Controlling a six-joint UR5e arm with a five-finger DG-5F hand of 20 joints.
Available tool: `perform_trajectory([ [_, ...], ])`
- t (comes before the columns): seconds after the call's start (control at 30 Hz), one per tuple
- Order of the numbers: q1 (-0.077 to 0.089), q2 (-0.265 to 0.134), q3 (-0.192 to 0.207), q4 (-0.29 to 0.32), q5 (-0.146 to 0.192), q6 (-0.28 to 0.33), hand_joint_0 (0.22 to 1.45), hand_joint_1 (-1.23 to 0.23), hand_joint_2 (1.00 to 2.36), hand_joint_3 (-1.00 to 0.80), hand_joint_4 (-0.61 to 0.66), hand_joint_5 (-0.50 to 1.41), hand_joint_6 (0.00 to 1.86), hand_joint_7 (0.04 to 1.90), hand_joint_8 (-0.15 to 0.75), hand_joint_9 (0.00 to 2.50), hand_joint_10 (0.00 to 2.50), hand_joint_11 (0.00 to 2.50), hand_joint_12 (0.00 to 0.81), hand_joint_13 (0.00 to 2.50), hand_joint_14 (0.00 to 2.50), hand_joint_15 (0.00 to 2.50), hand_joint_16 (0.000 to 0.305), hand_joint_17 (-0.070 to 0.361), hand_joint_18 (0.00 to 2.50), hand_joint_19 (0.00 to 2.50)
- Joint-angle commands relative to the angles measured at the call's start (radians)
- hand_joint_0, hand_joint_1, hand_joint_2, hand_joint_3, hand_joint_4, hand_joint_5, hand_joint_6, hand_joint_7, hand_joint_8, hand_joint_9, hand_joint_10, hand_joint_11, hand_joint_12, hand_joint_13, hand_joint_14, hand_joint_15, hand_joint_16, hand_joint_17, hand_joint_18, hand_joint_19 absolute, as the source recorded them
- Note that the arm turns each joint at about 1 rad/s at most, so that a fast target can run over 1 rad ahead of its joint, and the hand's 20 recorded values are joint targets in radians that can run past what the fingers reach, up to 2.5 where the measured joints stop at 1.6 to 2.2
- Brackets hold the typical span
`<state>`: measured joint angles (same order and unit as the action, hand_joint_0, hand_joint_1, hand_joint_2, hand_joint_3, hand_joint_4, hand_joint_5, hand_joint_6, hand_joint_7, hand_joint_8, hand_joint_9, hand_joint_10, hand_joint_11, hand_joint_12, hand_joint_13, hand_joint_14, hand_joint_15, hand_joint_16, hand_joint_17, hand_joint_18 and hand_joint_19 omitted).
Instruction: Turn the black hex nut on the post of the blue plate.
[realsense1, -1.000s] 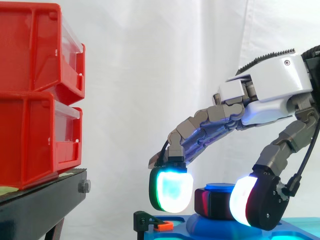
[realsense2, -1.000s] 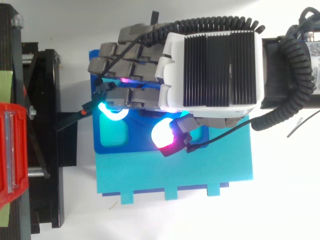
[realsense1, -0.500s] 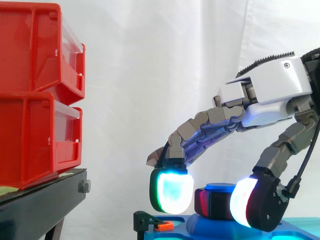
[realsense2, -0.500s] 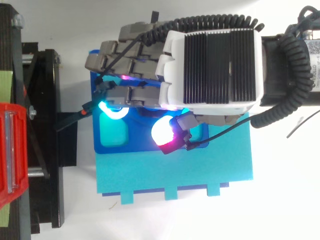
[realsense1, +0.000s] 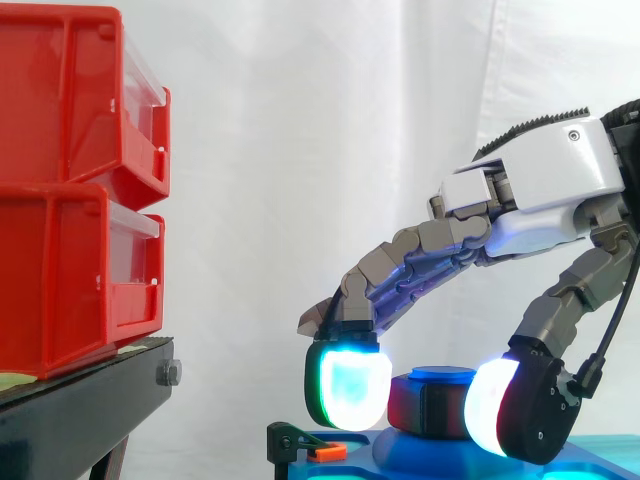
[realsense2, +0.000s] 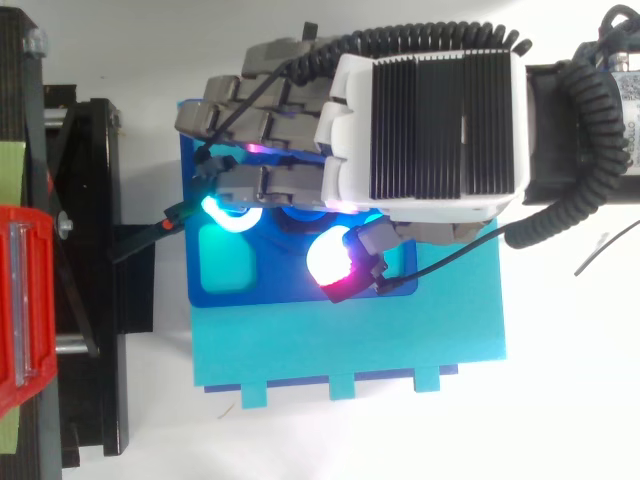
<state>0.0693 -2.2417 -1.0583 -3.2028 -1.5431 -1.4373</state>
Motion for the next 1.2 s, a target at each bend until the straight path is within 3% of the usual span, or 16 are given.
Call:
perform_trajectory([
  [0.0, 0.000, 0.001, 0.000, -0.002, 0.000, 0.000, 0.62, -0.83, 1.00, -0.50, 0.10, -0.26, 0.50, 0.91, 0.130, 0.13, 0.00, 0.00, 0.223, 0.31, 0.00, 0.05, 0.028, 0.062, 0.30, 0.26],
  [0.7, -0.002, -0.001, 0.000, 0.000, 0.000, 0.000, 0.48, -0.89, 1.00, -0.50, 0.15, -0.26, 0.50, 0.90, 0.149, 0.11, 0.00, 0.00, 0.248, 0.32, 0.00, 0.05, 0.032, 0.072, 0.32, 0.25],
  [1.17, -0.002, -0.001, -0.002, -0.002, 0.000, -0.002, 0.59, -0.84, 1.00, -0.50, 0.16, -0.24, 0.50, 0.93, 0.141, 0.14, 0.00, 0.00, 0.228, 0.32, 0.00, 0.05, 0.028, 0.063, 0.29, 0.26],
])
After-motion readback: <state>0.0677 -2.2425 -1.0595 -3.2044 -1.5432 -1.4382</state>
